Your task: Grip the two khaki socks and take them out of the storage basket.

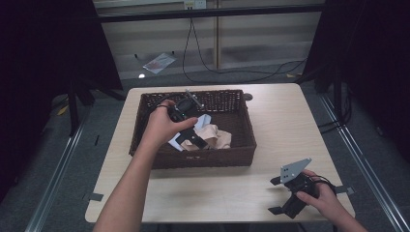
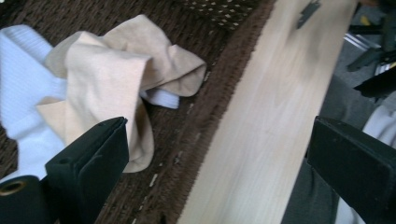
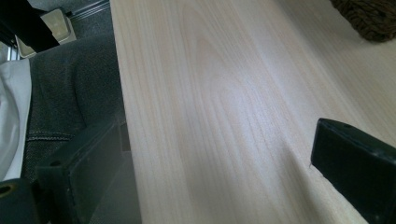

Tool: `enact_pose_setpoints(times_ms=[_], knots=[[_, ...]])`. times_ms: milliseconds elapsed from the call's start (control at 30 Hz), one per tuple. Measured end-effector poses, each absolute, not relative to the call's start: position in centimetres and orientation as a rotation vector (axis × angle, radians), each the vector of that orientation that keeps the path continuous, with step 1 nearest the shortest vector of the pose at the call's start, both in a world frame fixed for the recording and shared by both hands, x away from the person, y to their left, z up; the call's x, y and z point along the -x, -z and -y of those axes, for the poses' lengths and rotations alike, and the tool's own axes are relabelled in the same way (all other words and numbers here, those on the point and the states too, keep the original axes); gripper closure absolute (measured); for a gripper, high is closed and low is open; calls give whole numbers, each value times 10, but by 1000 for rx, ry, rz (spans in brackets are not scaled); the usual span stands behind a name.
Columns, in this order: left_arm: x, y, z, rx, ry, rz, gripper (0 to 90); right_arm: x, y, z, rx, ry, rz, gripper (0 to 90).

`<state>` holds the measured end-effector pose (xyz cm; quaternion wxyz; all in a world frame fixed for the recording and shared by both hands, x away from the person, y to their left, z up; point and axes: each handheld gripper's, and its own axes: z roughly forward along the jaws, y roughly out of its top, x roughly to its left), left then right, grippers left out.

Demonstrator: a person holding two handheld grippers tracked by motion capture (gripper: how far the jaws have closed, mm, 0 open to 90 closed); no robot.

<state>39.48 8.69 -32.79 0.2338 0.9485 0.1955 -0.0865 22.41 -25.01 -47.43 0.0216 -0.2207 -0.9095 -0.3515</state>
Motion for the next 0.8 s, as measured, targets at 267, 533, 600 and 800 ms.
enact_pose_setpoints(times_ms=[267,533,600,800], knots=[[-410,339,-81,-2624,195,-636,52,-224,474,251,677,1099,2822,18],[-424,351,-78,-2638,174,-724,53,-225,474,250,663,1105,2827,18],[-427,355,-77,-2646,170,-755,53,-225,474,250,662,1104,2827,18],[-434,368,-72,-2664,131,-790,57,-225,474,250,659,1102,2828,18]])
